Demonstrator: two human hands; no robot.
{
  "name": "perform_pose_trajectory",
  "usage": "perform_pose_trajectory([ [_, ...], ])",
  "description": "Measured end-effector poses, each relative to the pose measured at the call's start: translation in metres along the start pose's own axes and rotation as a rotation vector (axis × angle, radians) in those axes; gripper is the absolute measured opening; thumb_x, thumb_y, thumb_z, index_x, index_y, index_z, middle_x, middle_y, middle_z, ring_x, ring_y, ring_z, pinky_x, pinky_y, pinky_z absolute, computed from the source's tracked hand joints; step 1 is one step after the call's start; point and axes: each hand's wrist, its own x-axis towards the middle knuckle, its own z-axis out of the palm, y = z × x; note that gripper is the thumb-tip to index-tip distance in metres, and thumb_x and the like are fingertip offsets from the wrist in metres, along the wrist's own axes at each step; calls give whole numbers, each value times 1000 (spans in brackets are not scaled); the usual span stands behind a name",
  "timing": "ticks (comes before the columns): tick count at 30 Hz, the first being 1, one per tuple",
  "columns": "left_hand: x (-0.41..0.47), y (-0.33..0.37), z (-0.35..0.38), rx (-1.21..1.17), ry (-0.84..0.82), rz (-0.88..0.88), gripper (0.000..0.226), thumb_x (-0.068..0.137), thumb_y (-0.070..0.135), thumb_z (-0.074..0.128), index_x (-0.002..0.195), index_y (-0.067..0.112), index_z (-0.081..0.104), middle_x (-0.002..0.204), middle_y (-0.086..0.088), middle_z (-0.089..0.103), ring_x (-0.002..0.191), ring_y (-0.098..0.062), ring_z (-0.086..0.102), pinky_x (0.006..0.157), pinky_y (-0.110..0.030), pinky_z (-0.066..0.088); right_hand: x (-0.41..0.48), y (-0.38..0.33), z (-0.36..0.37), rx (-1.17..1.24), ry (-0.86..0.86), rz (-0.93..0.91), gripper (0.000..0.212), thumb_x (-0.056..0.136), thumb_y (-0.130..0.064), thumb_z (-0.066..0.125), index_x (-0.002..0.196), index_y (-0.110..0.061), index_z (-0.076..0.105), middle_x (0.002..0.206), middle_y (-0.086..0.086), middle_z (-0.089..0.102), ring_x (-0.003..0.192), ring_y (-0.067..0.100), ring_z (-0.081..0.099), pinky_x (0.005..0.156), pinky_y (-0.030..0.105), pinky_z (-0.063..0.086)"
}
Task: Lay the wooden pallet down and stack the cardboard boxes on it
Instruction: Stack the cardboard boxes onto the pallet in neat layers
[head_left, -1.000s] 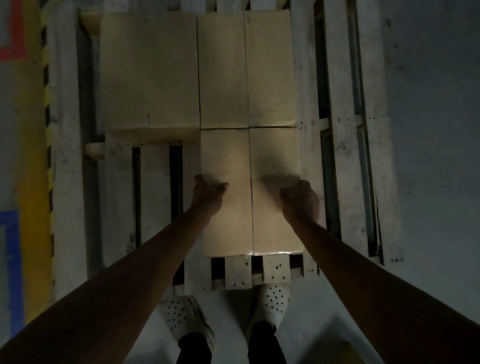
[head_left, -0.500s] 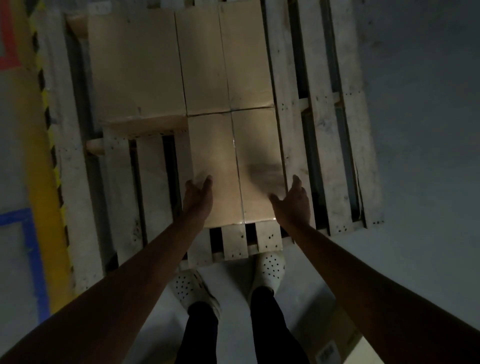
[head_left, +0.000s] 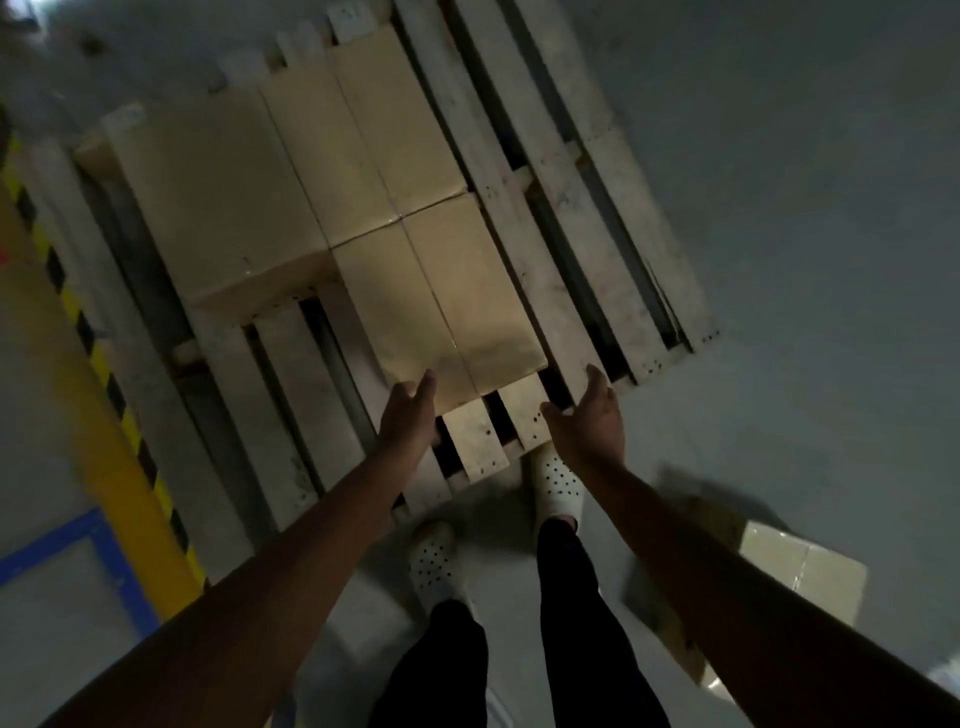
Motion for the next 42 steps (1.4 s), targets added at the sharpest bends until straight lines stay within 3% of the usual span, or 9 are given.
perform_pose_trajectory([
  [7, -37, -8, 31, 75, -161, 112, 65, 101, 53, 39, 149, 10, 40, 154, -13, 40, 138, -32, 41, 110, -40, 35, -61, 77, -36, 117, 49, 179, 82, 91, -32, 70, 156, -19, 22, 156, 12, 37, 138, 32, 41, 110, 46, 43],
  [16, -100, -5, 159, 315, -306, 114, 73, 97, 64, 36, 153, 17, 33, 159, -8, 33, 140, -32, 39, 111, -45, 38, -111, 203, -77, 200, 164, 396, 80, 91, -34, 69, 155, -11, 26, 155, 14, 38, 139, 33, 40, 112, 43, 38],
  [20, -136, -24, 230, 417, -350, 178, 67, 100, 59, 35, 144, 9, 44, 149, -15, 45, 130, -36, 48, 107, -46, 42, -130, 272, -87, 278, 164, 460, 83, 90, -36, 71, 155, -10, 25, 150, 19, 41, 134, 38, 45, 107, 51, 43],
  [23, -167, -46, 283, 451, -381, 192, 64, 100, 56, 37, 134, 5, 52, 142, -17, 52, 124, -36, 53, 103, -44, 45, -139, 325, -102, 293, 163, 505, 82, 90, -34, 72, 154, -13, 26, 147, 17, 44, 128, 36, 50, 103, 43, 47],
  [30, -203, -126, 401, 372, -487, 72, 104, 57, 84, 44, 117, 0, 51, 129, -35, 49, 119, -53, 49, 99, -65, 40, -137, 450, -137, 280, 227, 631, 82, 86, -30, 75, 153, -14, 29, 143, 16, 49, 125, 34, 52, 100, 43, 47],
  [33, -219, -147, 441, 383, -523, 44, 87, 70, 78, 50, 116, 4, 54, 130, -31, 52, 122, -49, 50, 103, -59, 42, -126, 500, -146, 261, 251, 646, 83, 87, -31, 75, 153, -11, 29, 147, 17, 46, 131, 36, 48, 105, 43, 42],
  [37, -228, -172, 487, 491, -487, 94, 59, 97, 55, 46, 124, 3, 55, 128, -25, 58, 116, -42, 57, 92, -48, 48, -101, 558, -148, 244, 260, 646, 81, 86, -31, 75, 152, -10, 31, 144, 18, 48, 128, 36, 50, 103, 46, 46],
  [39, -221, -188, 506, 544, -450, 126, 56, 100, 50, 44, 129, 4, 54, 129, -17, 59, 115, -34, 57, 91, -40, 46, -85, 584, -145, 221, 253, 633, 80, 87, -29, 74, 151, -10, 30, 145, 18, 48, 128, 37, 50, 102, 45, 45],
  [42, -207, -208, 528, 567, -384, 107, 58, 100, 48, 45, 137, 4, 47, 137, -18, 54, 121, -36, 54, 100, -45, 46, -59, 616, -138, 203, 212, 620, 86, 87, -29, 74, 154, -11, 24, 151, 18, 41, 133, 37, 45, 105, 47, 44],
])
